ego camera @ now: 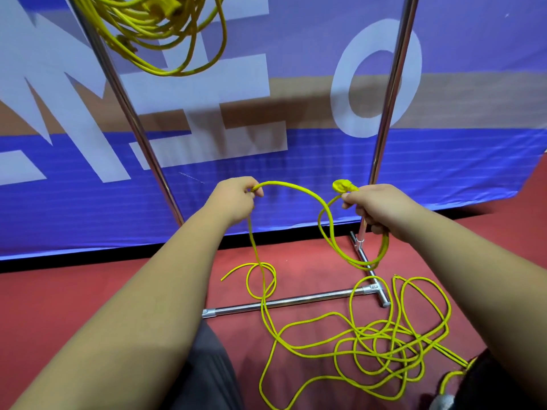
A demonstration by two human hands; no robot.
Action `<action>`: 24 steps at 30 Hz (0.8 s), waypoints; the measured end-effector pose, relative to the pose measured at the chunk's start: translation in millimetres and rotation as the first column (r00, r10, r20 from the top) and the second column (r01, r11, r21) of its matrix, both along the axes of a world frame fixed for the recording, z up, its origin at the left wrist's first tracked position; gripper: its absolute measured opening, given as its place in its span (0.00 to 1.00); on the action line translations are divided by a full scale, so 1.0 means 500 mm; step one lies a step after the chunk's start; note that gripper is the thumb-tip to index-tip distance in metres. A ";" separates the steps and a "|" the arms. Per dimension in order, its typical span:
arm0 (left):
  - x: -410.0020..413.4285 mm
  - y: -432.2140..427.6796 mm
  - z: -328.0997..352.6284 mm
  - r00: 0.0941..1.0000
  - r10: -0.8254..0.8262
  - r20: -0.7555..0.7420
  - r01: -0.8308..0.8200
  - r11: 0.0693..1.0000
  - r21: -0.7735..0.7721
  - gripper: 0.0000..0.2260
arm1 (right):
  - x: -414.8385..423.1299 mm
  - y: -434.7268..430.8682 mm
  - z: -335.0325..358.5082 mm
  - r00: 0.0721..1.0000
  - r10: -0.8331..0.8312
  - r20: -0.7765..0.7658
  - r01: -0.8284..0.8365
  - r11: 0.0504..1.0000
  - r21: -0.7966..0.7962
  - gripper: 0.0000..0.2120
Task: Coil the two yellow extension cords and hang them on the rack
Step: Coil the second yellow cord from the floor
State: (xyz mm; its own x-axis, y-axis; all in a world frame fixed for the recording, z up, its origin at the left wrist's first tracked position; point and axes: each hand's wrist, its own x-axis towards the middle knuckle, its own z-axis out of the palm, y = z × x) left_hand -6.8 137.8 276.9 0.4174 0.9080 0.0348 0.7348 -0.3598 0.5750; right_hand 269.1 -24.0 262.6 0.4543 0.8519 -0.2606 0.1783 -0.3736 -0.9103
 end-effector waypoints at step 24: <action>0.019 -0.066 0.042 0.697 -0.074 0.714 0.397 0.868 -0.298 0.20 | -0.012 0.009 -0.009 0.989 -0.148 0.008 0.148 0.989 -0.012 0.07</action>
State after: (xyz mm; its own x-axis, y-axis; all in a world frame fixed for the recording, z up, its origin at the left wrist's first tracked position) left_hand 2.6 104.7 297.6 0.6307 0.7744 0.0493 0.0255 -0.0841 0.9961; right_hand 263.3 -19.7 257.8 0.5773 0.7716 -0.2671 0.1265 -0.4077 -0.9043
